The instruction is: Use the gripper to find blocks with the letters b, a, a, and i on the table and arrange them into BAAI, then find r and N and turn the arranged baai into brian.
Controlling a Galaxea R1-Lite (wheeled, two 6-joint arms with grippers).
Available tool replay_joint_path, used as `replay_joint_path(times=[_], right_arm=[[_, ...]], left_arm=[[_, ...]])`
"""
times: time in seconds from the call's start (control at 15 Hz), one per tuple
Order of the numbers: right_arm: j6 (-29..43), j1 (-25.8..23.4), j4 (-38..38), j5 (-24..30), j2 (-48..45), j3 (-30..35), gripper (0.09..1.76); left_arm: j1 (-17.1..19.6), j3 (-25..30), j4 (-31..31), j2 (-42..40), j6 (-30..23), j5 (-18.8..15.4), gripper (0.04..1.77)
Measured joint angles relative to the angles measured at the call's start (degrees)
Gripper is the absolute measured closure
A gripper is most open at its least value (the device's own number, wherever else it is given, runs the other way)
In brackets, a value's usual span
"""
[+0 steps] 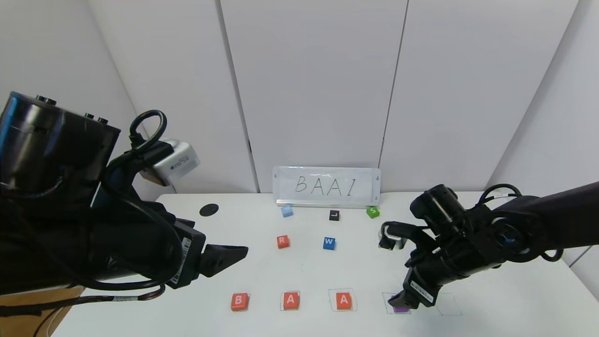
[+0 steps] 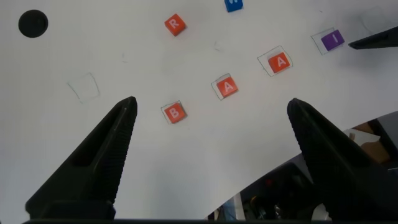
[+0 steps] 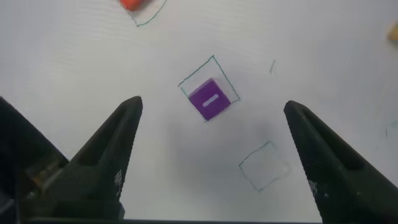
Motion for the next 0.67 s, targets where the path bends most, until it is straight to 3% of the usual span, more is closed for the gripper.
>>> replay_joint_path(times=[0.27, 0.47, 0.67], right_arm=[[23.5, 0.5, -3.9, -10.7, -6.5, 3.0, 0.18], [27.1, -1.2, -13.1, -14.3, -12.2, 8.3, 0.17], [29.0, -1.8, -17.1, -19.1, -18.2, 13.1, 0.16]], left_arm=[[1.4, 0.8, 0.0, -1.2, -0.6, 1.9, 0.09], [8.3, 5.1, -2.9, -2.3, -0.8, 1.6, 0.09], [16.5, 13.0, -13.5, -4.6, -0.8, 1.2, 0.09]])
